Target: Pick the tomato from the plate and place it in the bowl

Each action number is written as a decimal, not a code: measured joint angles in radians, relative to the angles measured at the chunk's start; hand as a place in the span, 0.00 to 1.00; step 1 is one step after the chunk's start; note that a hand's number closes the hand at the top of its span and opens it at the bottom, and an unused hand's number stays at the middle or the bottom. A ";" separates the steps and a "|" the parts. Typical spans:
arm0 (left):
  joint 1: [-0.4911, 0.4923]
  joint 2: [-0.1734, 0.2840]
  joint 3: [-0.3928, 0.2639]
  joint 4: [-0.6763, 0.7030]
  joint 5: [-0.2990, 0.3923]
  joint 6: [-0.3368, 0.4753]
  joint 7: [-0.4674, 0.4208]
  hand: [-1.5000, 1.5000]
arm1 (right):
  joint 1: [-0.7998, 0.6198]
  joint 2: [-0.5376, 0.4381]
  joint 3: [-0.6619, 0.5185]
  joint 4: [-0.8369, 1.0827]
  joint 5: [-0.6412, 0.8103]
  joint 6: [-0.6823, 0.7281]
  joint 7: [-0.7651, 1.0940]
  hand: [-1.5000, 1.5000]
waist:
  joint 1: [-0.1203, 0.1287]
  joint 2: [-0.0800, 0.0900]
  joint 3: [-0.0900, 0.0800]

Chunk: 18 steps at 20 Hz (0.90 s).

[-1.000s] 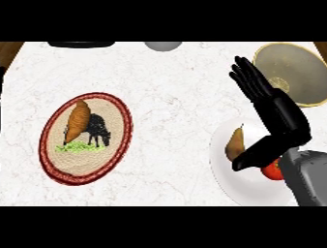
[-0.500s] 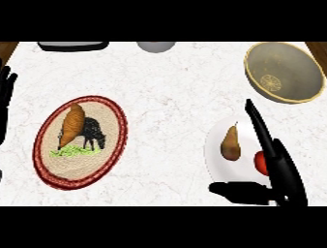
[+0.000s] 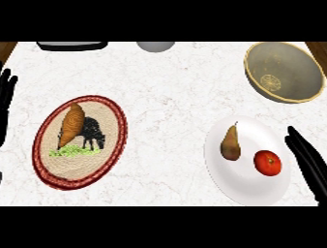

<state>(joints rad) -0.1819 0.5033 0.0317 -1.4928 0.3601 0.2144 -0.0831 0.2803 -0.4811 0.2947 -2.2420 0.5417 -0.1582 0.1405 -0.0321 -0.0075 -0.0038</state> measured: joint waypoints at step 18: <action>-0.048 -0.035 0.008 0.005 -0.047 -0.020 0.033 0.50 | -0.010 -0.267 -0.169 -0.106 -0.114 0.614 0.428 0.00 | 0.025 0.007 0.003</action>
<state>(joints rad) -0.2297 0.4681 0.0395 -1.4876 0.3134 0.1946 -0.0502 0.2698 -0.7482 0.1255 -2.3483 0.4274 0.4554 0.5686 -0.0075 -0.0009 -0.0009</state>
